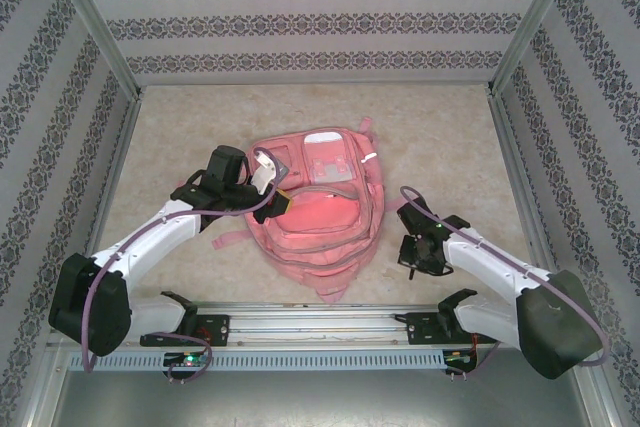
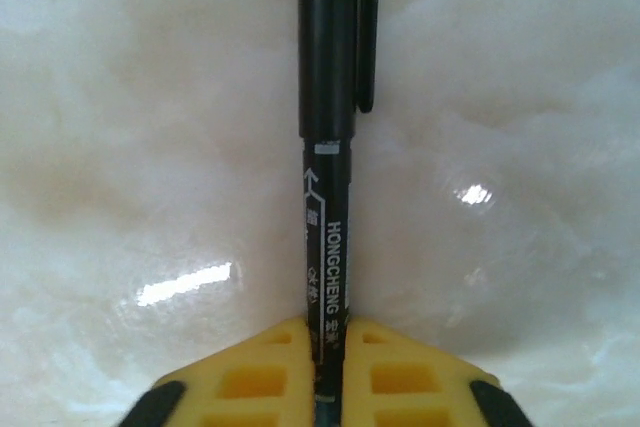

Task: Pack books, pencil case, and school supplies into a backpack

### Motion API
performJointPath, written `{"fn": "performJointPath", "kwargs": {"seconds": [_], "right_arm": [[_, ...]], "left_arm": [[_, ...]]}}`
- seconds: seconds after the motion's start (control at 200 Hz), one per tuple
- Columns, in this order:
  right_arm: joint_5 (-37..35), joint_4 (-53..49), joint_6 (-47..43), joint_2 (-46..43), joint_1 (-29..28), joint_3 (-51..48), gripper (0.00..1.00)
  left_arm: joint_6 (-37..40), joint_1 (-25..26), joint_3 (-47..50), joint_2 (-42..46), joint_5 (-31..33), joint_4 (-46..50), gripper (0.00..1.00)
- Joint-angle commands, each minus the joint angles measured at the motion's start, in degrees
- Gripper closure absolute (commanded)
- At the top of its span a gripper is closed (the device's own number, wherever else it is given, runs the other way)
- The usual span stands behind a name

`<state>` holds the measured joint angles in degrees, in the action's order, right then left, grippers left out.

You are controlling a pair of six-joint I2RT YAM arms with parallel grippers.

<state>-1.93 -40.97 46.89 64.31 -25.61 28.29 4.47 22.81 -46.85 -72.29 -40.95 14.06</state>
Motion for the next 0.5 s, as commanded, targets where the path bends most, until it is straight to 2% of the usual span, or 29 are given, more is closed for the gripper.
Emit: {"fn": "performJointPath", "kwargs": {"seconds": [0.0,0.135,0.23,0.285,0.395,0.495], "right_arm": [[5.05,4.34,3.06,-1.35,-0.21,0.74,0.96],[7.13,2.49,14.14,-10.37,-2.78,2.31,0.99],[10.14,7.05,30.89,-15.87,-8.29,2.95,1.0],[7.61,11.22,40.98,-17.22,-14.14,3.58,1.0],[-3.03,15.9,50.13,-14.11,-24.44,8.62,1.0],[-1.53,25.86,49.98,-5.47,-26.63,13.55,0.96]], "left_arm": [[-0.98,-0.11,-0.75,-0.17,-1.21,-3.07,1.0],[-2.64,-0.13,0.21,0.91,-1.59,-5.08,1.0],[-3.98,-0.07,0.37,1.02,-2.04,-6.54,1.0],[-4.46,-0.13,0.23,0.84,-2.35,-7.28,1.0],[-5.33,-0.06,0.43,0.29,-3.16,-9.27,1.0],[-6.24,-0.02,1.27,0.06,-3.92,-11.03,1.0]]}}
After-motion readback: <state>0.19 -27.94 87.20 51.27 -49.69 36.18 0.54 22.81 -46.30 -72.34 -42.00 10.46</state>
